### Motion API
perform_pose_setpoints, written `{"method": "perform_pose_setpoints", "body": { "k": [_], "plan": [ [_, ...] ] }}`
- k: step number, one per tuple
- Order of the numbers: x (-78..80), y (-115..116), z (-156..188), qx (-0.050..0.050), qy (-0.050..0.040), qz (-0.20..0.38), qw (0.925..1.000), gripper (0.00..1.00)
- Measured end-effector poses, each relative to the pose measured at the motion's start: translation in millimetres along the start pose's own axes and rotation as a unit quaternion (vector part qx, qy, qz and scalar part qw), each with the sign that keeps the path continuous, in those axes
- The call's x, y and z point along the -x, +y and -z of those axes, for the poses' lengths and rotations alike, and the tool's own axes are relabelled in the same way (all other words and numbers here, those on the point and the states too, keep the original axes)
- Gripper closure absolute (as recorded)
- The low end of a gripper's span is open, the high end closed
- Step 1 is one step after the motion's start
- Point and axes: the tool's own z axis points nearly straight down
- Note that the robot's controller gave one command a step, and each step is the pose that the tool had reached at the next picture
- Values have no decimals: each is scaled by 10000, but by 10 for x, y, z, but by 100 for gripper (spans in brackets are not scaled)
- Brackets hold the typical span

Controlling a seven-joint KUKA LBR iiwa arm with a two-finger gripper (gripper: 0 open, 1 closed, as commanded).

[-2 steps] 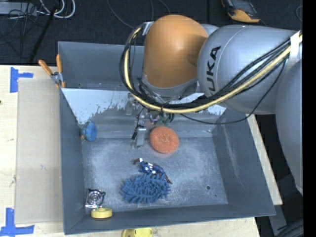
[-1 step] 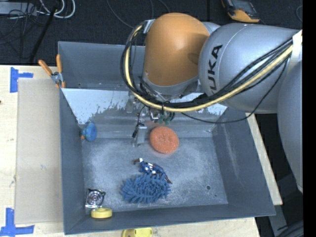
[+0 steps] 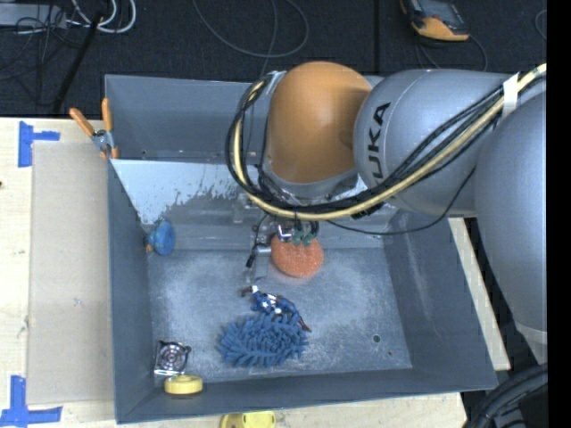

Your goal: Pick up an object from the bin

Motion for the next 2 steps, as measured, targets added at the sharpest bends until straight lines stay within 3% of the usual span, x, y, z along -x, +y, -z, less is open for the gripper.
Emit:
{"method": "perform_pose_setpoints", "body": {
  "k": [1,2],
  "plan": [
    [-412,-414,-452,-6,35,464,9989,0],
    [-260,-477,-698,-2,16,480,9988,0]
  ]
}}
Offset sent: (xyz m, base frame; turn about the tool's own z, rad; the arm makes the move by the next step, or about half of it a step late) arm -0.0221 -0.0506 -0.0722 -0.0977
